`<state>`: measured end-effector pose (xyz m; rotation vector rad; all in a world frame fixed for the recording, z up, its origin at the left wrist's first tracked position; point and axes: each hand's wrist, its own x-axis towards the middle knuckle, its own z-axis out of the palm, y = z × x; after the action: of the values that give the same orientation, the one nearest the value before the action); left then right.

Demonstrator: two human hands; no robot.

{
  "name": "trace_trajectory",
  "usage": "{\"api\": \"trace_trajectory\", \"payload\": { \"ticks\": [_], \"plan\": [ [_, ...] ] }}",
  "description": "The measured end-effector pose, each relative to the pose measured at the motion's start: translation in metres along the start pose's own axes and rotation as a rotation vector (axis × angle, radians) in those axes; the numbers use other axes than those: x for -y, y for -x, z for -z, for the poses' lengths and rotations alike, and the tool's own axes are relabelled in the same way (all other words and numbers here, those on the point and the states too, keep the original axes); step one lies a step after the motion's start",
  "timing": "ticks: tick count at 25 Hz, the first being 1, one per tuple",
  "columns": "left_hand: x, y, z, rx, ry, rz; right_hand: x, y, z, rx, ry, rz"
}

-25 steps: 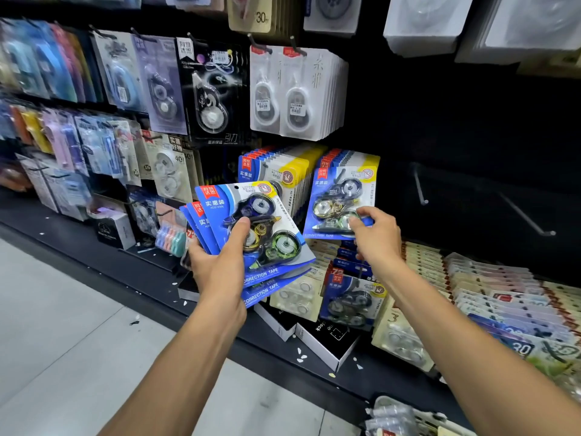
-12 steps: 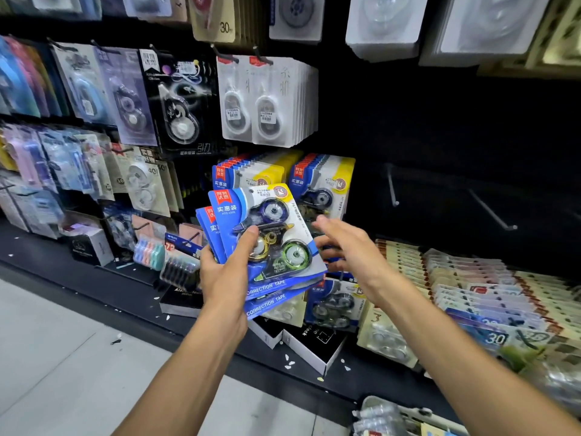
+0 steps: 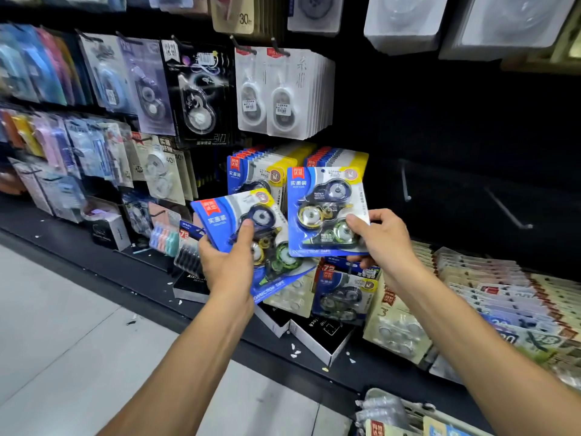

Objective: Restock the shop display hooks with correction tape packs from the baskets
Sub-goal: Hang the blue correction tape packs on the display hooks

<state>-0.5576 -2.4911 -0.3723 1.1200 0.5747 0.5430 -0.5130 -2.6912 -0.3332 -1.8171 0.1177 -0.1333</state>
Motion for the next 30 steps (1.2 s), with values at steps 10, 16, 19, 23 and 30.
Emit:
{"api": "trace_trajectory", "payload": {
  "ticks": [10, 16, 19, 23, 30],
  "plan": [
    [-0.01, -0.013, 0.013, -0.101, 0.087, -0.081, -0.022, 0.008, -0.003, -0.204, 0.135, 0.243],
    [-0.007, -0.006, 0.01, -0.013, 0.129, -0.05, -0.006, -0.031, -0.034, -0.147, 0.331, 0.222],
    [-0.006, -0.006, 0.008, 0.02, 0.103, -0.045, -0.003, -0.059, -0.04, 0.044, 0.138, -0.103],
    [-0.004, -0.004, 0.005, 0.059, 0.066, -0.028, -0.026, -0.058, -0.034, 0.149, -0.05, -0.259],
    [-0.002, 0.004, -0.003, 0.167, 0.026, -0.004, -0.015, 0.005, -0.025, 0.354, -0.112, 0.148]
  ]
}}
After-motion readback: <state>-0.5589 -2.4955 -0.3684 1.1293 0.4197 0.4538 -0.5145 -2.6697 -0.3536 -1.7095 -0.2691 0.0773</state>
